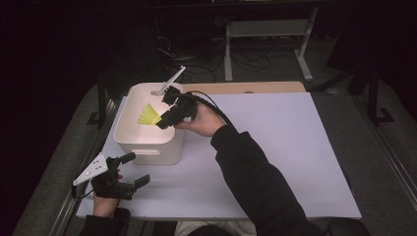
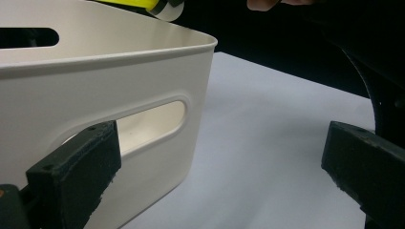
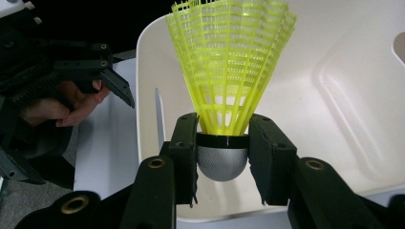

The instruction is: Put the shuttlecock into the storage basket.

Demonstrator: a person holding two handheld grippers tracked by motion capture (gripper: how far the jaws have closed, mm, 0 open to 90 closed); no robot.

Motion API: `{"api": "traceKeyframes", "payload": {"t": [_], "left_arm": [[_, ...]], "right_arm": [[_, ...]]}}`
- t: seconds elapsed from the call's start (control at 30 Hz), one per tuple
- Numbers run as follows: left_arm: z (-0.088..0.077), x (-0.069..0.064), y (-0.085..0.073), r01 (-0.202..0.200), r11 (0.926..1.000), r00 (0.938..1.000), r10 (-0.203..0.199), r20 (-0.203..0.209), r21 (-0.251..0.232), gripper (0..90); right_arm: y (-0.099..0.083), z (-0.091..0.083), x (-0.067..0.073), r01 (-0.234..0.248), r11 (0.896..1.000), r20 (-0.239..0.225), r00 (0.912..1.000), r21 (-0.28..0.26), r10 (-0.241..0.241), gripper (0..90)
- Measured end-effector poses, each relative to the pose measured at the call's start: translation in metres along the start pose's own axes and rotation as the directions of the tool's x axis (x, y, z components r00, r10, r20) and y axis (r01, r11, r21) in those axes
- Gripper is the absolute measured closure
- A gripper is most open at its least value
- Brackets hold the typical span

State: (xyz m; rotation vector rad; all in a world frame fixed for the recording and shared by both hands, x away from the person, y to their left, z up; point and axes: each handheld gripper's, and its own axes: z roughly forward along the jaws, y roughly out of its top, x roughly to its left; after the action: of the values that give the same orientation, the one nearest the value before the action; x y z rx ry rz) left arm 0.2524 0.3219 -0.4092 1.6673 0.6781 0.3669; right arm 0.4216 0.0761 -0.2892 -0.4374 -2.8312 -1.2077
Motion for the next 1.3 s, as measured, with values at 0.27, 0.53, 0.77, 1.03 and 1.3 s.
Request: {"api": "traceKeyframes", "payload": {"t": [0.27,0.53,0.77,1.03,1.3], "left_arm": [[0.0,0.0,0.0,0.0,1.0,1.0,0.0,-0.001,0.002,0.0],[0.0,0.0,0.0,0.004,1.0,1.0,-0.004,0.0,0.001,0.0],[0.0,0.0,0.0,0.004,1.0,1.0,-0.004,0.001,0.001,0.0],[0.0,0.0,0.0,0.006,1.0,1.0,-0.006,0.003,-0.001,0.0],[0.0,0.0,0.0,0.005,1.0,1.0,-0.005,0.002,-0.001,0.0]], "right_arm": [[-0.004,0.011,-0.001,-0.006,1.0,-0.008,1.0,0.018,0.006,63.2],[-0.009,0.023,-0.005,-0.012,0.999,-0.012,0.9999,0.033,0.012,63.2],[-0.01,0.03,-0.007,-0.019,0.999,-0.015,0.9997,0.047,0.02,63.2],[-0.011,0.035,-0.007,-0.014,0.998,-0.018,0.9997,0.068,0.016,63.0],[-0.012,0.033,-0.009,-0.028,0.997,-0.025,0.9992,0.072,0.029,55.4]]}}
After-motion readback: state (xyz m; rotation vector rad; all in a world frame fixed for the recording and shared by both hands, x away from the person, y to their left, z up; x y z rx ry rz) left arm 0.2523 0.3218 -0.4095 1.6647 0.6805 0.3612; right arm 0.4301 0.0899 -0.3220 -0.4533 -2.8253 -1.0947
